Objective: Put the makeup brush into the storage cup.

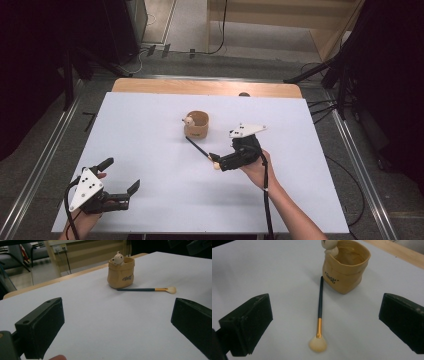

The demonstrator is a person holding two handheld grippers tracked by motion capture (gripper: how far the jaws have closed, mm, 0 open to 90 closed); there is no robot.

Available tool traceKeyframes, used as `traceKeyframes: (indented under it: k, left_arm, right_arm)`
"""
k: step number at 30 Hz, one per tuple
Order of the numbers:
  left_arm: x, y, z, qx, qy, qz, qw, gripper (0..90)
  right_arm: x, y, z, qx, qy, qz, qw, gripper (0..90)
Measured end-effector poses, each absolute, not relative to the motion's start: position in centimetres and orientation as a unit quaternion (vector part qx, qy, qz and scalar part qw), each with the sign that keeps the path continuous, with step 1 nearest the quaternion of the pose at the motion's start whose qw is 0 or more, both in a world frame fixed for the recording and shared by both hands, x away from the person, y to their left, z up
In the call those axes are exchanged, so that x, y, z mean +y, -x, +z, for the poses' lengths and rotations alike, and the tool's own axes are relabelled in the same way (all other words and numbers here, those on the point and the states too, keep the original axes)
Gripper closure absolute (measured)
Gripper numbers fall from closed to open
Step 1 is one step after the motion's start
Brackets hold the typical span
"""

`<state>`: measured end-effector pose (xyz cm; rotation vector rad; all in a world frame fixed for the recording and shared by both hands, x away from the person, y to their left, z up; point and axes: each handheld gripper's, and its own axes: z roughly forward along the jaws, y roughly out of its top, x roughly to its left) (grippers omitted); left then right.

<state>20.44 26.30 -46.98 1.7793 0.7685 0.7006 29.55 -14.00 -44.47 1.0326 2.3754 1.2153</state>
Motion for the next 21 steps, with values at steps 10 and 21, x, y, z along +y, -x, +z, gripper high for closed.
traceKeyframes:
  k: [10, 21]
  left_arm:
    - [26.3, -20.5, -47.1, 0.321, -0.743, 0.290, 0.511, 0.0]
    - [26.3, -20.5, -47.1, 0.321, -0.743, 0.289, 0.512, 0.0]
  right_arm:
    - [-12.7, -31.3, -44.5, 0.844, -0.367, 0.376, 0.103, 0.0]
    - [-11.5, -32.3, -44.4, 0.868, -0.360, 0.333, 0.080, 0.0]
